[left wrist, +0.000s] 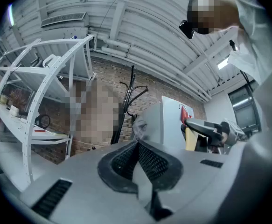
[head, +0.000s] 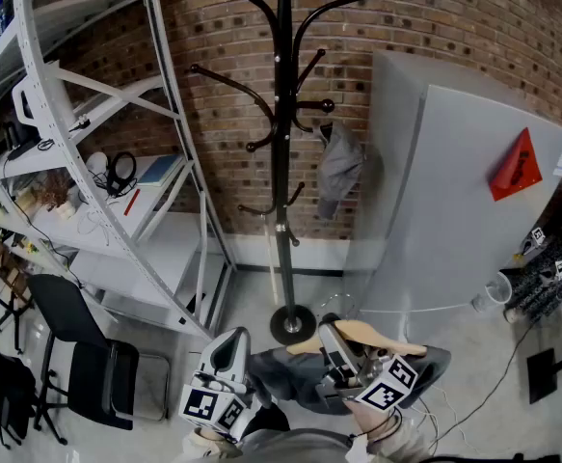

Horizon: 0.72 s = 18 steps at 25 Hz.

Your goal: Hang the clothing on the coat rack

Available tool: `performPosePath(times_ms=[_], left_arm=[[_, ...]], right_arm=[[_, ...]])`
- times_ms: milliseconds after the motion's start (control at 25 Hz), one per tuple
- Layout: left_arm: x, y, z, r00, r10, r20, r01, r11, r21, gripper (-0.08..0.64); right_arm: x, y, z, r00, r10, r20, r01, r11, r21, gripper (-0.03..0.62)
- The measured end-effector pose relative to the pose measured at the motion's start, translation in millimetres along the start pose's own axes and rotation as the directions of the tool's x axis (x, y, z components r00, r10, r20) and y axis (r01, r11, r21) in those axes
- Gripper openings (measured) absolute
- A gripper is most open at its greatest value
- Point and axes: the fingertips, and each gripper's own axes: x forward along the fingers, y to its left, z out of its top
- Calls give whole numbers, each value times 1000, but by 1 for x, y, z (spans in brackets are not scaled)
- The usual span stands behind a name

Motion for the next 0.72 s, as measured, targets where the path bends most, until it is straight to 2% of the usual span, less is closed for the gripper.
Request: performPosePath(times_ms=[360,720], left_arm=[[53,59,-5,999,-37,-1,37,999,-9,8],[117,119,2,992,-129,-6,129,992,0,8]], right_arm=[[56,-45,-18,1000,-23,7,23,1000,-9,92],[127,-82,-33,998,-48,44,49,999,-21,92]])
